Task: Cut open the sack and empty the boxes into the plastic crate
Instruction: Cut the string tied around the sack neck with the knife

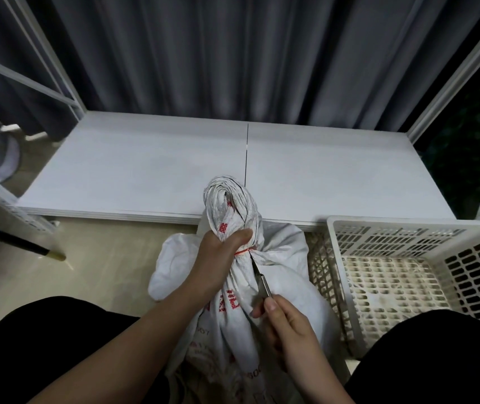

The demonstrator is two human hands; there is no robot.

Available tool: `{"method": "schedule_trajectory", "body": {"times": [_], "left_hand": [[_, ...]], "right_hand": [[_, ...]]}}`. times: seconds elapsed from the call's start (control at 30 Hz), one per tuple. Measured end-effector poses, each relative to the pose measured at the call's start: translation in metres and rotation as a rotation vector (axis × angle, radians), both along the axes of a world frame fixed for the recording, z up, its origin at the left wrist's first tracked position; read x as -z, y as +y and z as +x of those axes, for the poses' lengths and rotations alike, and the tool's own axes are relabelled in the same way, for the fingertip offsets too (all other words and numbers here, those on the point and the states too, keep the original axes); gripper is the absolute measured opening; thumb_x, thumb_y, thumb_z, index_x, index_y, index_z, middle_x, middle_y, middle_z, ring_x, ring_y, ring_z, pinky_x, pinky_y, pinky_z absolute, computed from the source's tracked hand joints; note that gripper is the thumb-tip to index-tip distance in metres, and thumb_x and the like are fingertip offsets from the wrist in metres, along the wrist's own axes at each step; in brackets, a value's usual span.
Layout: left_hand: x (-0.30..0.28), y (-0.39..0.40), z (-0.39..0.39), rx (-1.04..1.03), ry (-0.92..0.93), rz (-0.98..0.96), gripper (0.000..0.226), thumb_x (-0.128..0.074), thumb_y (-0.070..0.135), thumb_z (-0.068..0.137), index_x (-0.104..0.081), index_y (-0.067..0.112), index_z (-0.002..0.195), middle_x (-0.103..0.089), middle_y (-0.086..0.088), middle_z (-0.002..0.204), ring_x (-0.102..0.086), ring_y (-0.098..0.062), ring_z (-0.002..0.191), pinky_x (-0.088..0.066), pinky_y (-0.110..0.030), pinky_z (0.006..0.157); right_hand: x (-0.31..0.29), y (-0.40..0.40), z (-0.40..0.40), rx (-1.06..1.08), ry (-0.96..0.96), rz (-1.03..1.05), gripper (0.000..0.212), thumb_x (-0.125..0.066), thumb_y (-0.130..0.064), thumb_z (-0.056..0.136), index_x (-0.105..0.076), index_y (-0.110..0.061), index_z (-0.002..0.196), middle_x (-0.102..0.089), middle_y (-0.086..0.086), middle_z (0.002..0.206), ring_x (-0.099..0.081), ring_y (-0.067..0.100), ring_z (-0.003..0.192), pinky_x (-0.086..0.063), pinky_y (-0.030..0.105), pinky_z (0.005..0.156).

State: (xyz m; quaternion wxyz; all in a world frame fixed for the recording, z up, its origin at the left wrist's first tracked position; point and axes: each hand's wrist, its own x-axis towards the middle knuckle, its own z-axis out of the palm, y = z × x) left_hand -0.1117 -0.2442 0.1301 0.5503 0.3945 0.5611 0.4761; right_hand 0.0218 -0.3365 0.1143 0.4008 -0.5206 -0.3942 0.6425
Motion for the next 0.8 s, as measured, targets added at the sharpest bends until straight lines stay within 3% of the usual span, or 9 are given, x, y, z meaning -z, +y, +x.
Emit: {"method": "schedule_trajectory", "body": {"times": [0.2,0.33,0.47,0.57,0.67,0.73,0.8], "left_hand": [[-0.007,0.0,0.0,-0.011,0.093,0.121,0.011,-0.066,0.029,0.073,-0.073,0.029,0.082,-0.076,0.01,0.089,-0.07,-0.006,0.091,-0.052,-0.028,0.087],[-0.009,-0.002,0.0,0.008,0.206,0.172,0.01,-0.065,0.043,0.07,-0.072,0.047,0.077,-0.074,0.021,0.085,-0.068,0.002,0.089,-0.052,-0.027,0.086],[-0.01,-0.003,0.001,0.005,0.272,0.182,0.012,-0.064,0.042,0.074,-0.069,0.052,0.072,-0.071,0.026,0.078,-0.066,0.008,0.083,-0.052,-0.026,0.083],[-0.01,-0.003,0.003,0.002,0.176,0.128,0.009,-0.064,0.038,0.076,-0.072,0.04,0.076,-0.073,0.023,0.083,-0.067,0.006,0.087,-0.05,-0.023,0.083],[-0.013,-0.002,0.004,-0.027,0.063,0.048,0.006,-0.067,0.024,0.085,-0.073,0.023,0.086,-0.076,0.009,0.089,-0.07,-0.007,0.092,-0.052,-0.025,0.086],[-0.015,-0.002,0.005,-0.041,-0.011,-0.001,0.015,-0.065,0.02,0.087,-0.073,0.01,0.094,-0.076,-0.001,0.089,-0.071,-0.016,0.091,-0.054,-0.025,0.084],[-0.014,-0.001,0.005,-0.054,-0.076,-0.039,0.035,-0.069,0.029,0.076,-0.072,0.003,0.099,-0.076,-0.008,0.09,-0.072,-0.022,0.09,-0.055,-0.031,0.087]], "right_hand": [[-0.004,0.006,0.008,-0.057,-0.032,0.018,0.031,-0.047,-0.038,0.082,-0.06,-0.011,0.074,-0.024,-0.002,0.044,-0.019,0.006,0.036,-0.019,0.013,0.036],[-0.008,0.008,0.011,-0.071,-0.08,0.0,0.035,-0.051,-0.044,0.084,-0.061,-0.012,0.074,-0.025,-0.002,0.044,-0.02,0.005,0.034,-0.019,0.012,0.035],[-0.009,0.009,0.012,-0.084,-0.135,0.007,0.035,-0.048,-0.046,0.084,-0.061,-0.015,0.073,-0.026,-0.001,0.045,-0.021,0.005,0.035,-0.02,0.013,0.035],[-0.005,0.003,0.005,-0.034,-0.232,0.124,0.037,-0.049,-0.048,0.087,-0.06,-0.015,0.073,-0.034,-0.003,0.05,-0.032,0.008,0.045,-0.027,0.017,0.045],[-0.001,0.001,-0.001,0.022,-0.269,0.19,0.037,-0.047,-0.045,0.088,-0.058,-0.011,0.074,-0.041,-0.007,0.054,-0.038,0.003,0.053,-0.031,0.015,0.052],[0.002,0.001,-0.004,0.039,-0.268,0.196,0.036,-0.048,-0.045,0.092,-0.056,-0.015,0.072,-0.04,-0.008,0.052,-0.036,0.002,0.052,-0.03,0.015,0.051],[0.004,0.001,-0.006,0.056,-0.257,0.199,0.029,-0.048,-0.041,0.087,-0.052,-0.023,0.066,-0.037,-0.007,0.051,-0.033,0.003,0.052,-0.028,0.017,0.05]]}}
